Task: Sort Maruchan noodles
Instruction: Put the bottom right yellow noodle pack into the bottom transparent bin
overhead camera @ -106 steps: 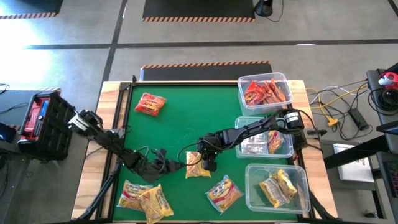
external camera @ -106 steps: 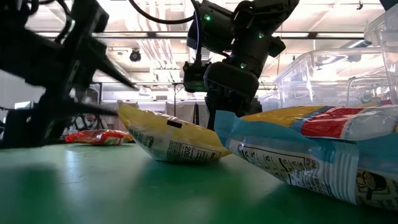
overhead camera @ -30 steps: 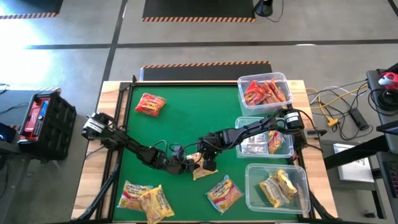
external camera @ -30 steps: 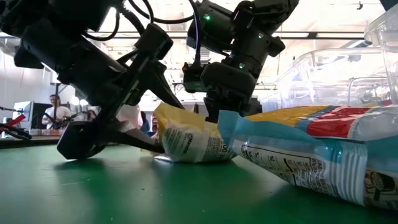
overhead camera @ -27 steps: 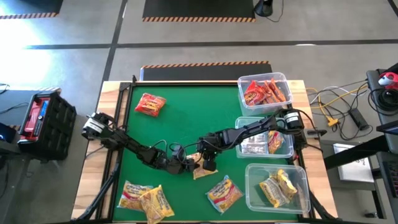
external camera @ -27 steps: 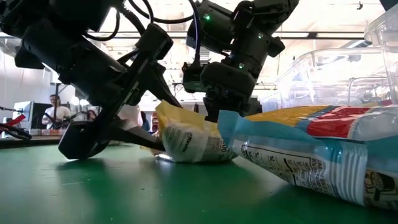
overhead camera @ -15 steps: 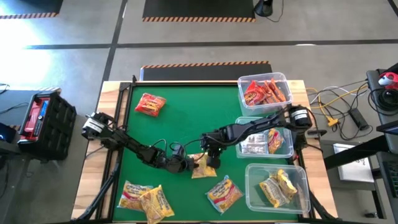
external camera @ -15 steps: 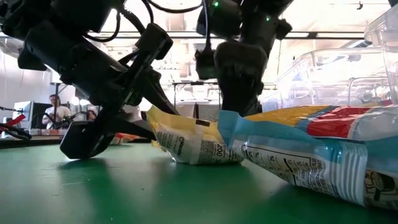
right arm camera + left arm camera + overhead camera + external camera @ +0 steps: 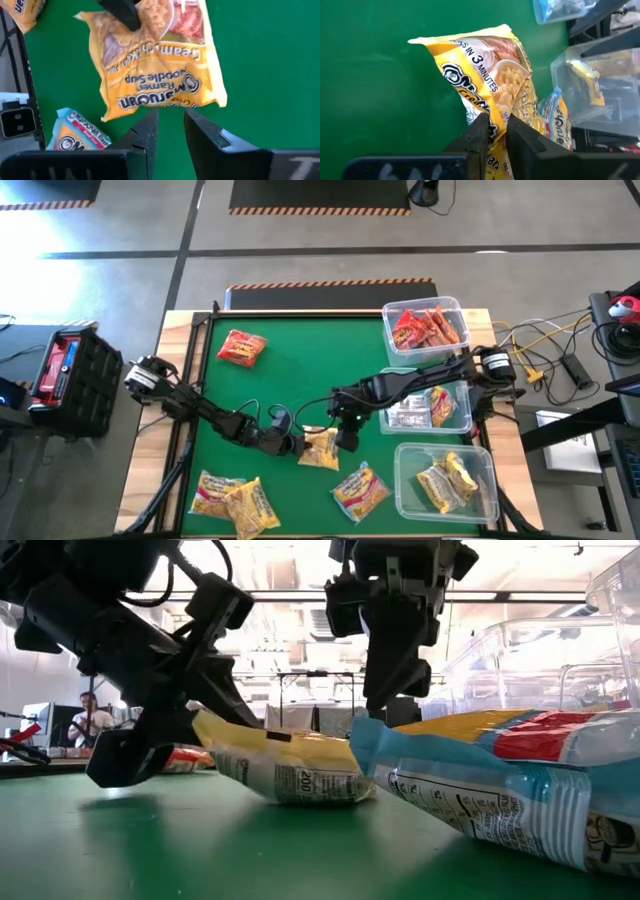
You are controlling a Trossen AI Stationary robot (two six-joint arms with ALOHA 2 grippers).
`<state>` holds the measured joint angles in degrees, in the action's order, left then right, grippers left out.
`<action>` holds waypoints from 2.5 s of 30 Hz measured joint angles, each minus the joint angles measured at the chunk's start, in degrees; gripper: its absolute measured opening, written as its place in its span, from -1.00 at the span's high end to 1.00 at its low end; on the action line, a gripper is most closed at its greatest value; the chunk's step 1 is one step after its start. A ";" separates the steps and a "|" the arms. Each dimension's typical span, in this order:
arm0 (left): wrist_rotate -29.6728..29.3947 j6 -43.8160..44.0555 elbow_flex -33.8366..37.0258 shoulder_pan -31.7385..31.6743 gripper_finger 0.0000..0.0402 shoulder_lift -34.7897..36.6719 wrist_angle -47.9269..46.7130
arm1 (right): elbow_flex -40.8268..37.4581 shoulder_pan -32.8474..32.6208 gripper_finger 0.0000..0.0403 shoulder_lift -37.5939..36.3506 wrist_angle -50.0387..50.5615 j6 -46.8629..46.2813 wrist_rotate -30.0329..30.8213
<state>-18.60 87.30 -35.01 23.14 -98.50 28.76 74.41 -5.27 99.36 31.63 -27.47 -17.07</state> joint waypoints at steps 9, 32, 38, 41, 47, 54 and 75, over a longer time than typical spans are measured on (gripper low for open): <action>1.78 -2.54 -0.55 -0.32 0.62 0.09 1.29 | 0.00 -1.06 0.81 2.91 -6.60 -5.63 -0.07; 7.03 -4.83 -0.42 -0.26 0.08 4.83 -3.76 | -1.54 -2.22 0.96 12.20 -12.27 -5.08 -4.89; 5.86 -2.95 -0.48 1.65 0.08 9.25 -13.24 | -3.68 -2.10 0.96 14.25 -15.09 -4.56 -4.64; 2.83 -0.40 -0.45 1.94 0.08 9.11 -12.72 | -4.13 -2.11 0.96 15.70 -15.73 -4.52 -4.50; -1.50 0.53 -0.98 1.77 0.08 7.05 -7.43 | -4.33 -1.94 0.96 15.90 -17.79 -4.52 -4.36; -1.76 3.28 -1.73 1.77 0.08 4.72 -7.31 | -4.39 -1.85 0.96 15.95 -18.27 -4.21 -4.32; -1.60 4.20 -9.18 -0.09 -0.16 -2.80 -8.90 | -4.46 -1.85 0.96 15.95 -18.75 -2.81 -4.41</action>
<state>-20.20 91.50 -44.19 23.05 -101.30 19.86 69.95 -7.11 115.31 12.88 -30.28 -21.47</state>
